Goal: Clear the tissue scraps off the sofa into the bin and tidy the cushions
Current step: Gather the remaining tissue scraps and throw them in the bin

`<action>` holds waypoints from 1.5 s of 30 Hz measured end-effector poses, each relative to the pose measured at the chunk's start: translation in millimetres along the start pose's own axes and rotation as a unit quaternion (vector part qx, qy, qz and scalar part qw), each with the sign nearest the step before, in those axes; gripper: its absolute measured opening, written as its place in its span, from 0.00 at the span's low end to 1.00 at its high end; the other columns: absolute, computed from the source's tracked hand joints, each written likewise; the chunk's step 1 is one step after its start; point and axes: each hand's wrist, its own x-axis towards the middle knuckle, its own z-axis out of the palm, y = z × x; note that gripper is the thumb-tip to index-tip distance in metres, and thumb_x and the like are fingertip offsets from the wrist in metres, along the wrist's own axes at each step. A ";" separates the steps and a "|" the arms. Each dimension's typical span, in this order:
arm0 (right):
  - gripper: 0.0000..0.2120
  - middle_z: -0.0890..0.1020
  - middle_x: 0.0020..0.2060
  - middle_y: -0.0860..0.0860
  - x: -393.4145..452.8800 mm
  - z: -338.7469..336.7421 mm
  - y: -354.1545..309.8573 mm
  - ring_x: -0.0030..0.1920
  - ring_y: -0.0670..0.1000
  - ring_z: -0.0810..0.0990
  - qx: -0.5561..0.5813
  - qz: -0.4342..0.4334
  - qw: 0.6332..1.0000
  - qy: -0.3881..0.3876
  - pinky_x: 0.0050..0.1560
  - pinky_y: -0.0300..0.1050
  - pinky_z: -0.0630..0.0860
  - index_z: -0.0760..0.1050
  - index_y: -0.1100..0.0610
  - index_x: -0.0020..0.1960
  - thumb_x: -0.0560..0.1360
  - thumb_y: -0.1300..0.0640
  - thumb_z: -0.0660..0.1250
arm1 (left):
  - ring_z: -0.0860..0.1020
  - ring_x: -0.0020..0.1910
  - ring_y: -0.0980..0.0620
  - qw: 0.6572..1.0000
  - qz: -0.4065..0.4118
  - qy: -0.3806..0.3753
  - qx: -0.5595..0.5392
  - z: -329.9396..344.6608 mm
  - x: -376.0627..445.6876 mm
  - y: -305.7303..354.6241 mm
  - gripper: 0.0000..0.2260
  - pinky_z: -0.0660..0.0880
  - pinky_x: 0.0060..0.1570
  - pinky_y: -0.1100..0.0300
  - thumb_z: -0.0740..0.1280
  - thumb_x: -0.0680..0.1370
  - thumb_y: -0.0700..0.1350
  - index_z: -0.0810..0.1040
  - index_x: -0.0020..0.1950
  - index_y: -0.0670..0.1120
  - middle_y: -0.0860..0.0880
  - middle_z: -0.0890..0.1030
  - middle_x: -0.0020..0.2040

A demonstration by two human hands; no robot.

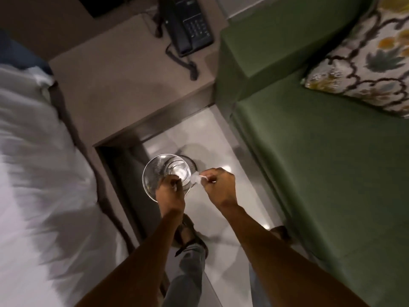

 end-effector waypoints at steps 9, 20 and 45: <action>0.04 0.90 0.44 0.63 16.5 123.2 -1.6 0.45 0.64 0.88 -0.092 -0.059 0.993 -0.041 0.50 0.51 0.83 0.88 0.67 0.46 0.76 0.67 0.74 | 0.82 0.53 0.35 0.992 -0.125 0.009 -0.032 -9.0 47.6 -73.3 0.07 0.78 0.56 0.49 0.69 0.78 0.34 0.84 0.53 0.40 0.37 0.83 0.55; 0.24 0.86 0.64 0.54 4.9 129.2 -9.0 0.64 0.55 0.85 -0.028 0.020 0.994 -0.099 0.62 0.44 0.82 0.79 0.55 0.70 0.76 0.61 0.77 | 0.79 0.64 0.37 0.993 -0.100 -0.054 -0.027 -28.0 47.1 -79.6 0.14 0.76 0.62 0.46 0.64 0.82 0.41 0.78 0.68 0.42 0.38 0.80 0.65; 0.47 0.76 0.75 0.51 47.0 -293.5 66.9 0.75 0.53 0.76 0.230 0.103 0.944 0.211 0.78 0.60 0.71 0.67 0.45 0.79 0.69 0.18 0.60 | 0.75 0.71 0.44 0.975 0.144 -0.136 -0.101 138.8 -59.7 302.5 0.27 0.68 0.69 0.57 0.58 0.82 0.68 0.72 0.74 0.53 0.47 0.78 0.72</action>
